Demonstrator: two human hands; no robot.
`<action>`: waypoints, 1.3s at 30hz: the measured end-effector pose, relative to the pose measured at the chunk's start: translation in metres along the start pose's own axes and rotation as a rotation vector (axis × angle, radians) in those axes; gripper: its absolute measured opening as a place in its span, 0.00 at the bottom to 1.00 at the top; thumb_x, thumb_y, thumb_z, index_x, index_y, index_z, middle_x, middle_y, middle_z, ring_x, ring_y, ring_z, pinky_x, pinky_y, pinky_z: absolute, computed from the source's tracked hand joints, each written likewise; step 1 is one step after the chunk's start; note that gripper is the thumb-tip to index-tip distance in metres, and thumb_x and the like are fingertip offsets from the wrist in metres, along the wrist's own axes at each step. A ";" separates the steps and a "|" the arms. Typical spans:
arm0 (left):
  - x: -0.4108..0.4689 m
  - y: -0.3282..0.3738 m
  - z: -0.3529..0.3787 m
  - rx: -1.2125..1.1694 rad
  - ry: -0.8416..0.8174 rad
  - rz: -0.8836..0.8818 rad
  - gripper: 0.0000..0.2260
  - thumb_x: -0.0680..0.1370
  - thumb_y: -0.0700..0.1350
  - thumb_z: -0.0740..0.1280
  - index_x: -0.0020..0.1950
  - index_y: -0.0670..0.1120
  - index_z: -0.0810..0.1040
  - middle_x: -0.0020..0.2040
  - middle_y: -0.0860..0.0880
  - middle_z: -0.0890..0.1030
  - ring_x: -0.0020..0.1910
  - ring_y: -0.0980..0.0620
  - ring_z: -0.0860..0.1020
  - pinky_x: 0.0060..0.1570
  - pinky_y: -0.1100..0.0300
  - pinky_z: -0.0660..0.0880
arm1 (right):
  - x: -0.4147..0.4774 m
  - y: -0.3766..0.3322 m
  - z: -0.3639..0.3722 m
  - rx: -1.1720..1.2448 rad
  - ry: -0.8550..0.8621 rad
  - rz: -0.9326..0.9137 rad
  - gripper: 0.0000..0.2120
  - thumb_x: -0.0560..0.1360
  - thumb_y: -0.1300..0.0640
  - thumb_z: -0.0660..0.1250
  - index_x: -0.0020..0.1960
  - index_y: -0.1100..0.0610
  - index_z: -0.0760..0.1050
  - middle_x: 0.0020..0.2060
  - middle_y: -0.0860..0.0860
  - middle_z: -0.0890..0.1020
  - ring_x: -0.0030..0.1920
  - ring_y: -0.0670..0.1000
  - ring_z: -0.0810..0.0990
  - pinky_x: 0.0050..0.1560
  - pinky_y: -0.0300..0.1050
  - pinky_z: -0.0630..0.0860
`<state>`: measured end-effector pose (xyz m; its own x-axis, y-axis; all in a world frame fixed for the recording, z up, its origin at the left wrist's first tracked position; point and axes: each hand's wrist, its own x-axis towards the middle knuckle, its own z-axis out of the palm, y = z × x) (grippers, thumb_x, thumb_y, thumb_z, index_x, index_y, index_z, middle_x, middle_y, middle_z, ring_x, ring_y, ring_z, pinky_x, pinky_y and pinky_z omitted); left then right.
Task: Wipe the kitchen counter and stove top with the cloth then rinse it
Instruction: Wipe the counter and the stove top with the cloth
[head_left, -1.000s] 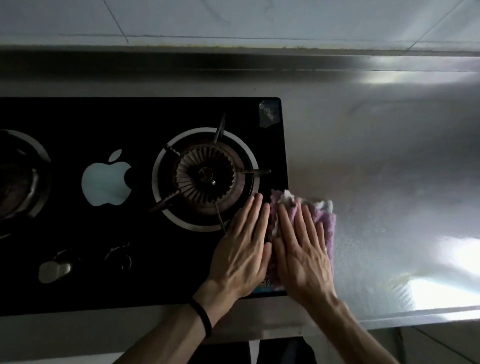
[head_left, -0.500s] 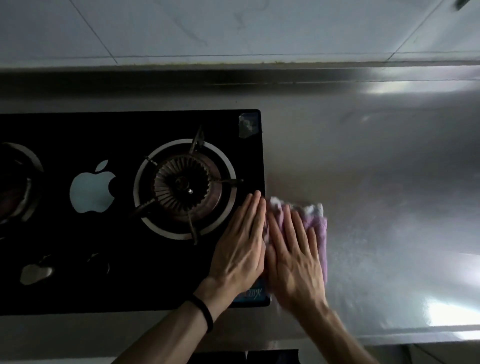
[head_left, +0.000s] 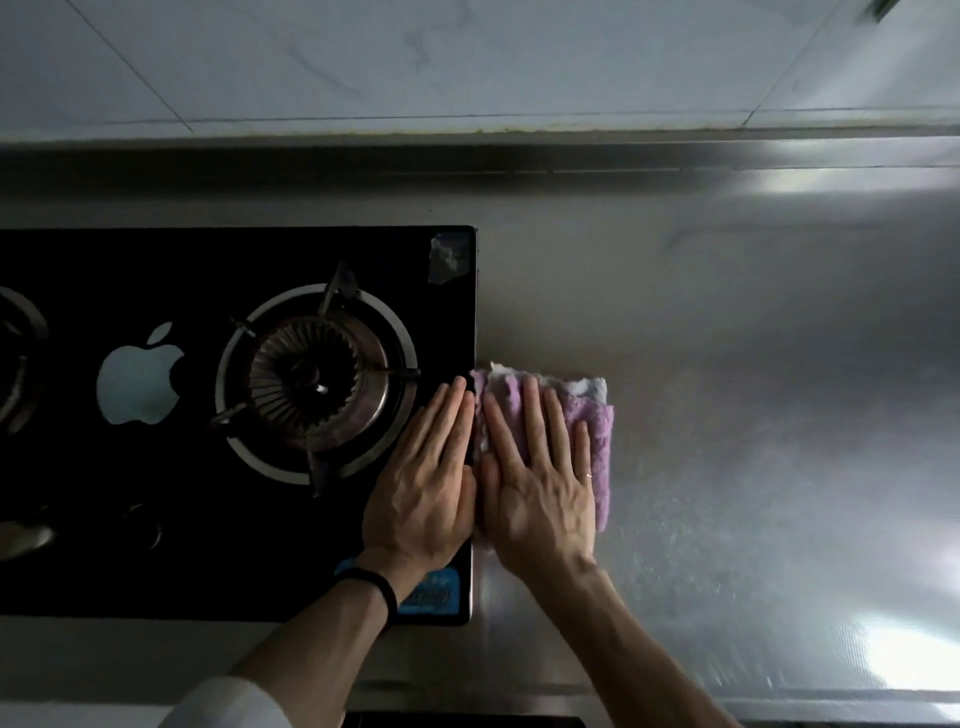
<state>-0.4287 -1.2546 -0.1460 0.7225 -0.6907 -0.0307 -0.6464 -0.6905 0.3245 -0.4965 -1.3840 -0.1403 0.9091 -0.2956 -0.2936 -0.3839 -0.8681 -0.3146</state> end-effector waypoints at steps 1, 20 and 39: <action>0.001 0.000 0.001 0.009 0.016 0.003 0.29 0.81 0.43 0.54 0.82 0.35 0.61 0.83 0.39 0.60 0.84 0.45 0.57 0.81 0.47 0.60 | 0.010 -0.001 -0.001 0.011 -0.003 0.029 0.29 0.86 0.43 0.43 0.84 0.44 0.38 0.83 0.49 0.36 0.82 0.51 0.32 0.82 0.59 0.37; 0.000 -0.005 0.005 0.032 0.009 0.002 0.31 0.81 0.43 0.55 0.84 0.39 0.55 0.86 0.44 0.54 0.85 0.47 0.53 0.83 0.50 0.54 | -0.147 0.051 0.034 0.041 0.106 0.150 0.31 0.82 0.43 0.56 0.84 0.42 0.53 0.84 0.48 0.53 0.84 0.51 0.51 0.82 0.59 0.49; 0.000 -0.001 0.003 -0.001 -0.019 -0.038 0.32 0.79 0.43 0.55 0.85 0.42 0.56 0.86 0.47 0.54 0.85 0.49 0.54 0.81 0.46 0.59 | -0.139 0.003 0.048 -0.022 0.071 0.006 0.33 0.81 0.42 0.58 0.84 0.47 0.56 0.83 0.52 0.58 0.82 0.54 0.58 0.79 0.58 0.51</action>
<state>-0.4287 -1.2540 -0.1492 0.7419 -0.6678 -0.0607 -0.6182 -0.7163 0.3237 -0.6320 -1.3263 -0.1440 0.9163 -0.3277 -0.2303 -0.3864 -0.8747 -0.2926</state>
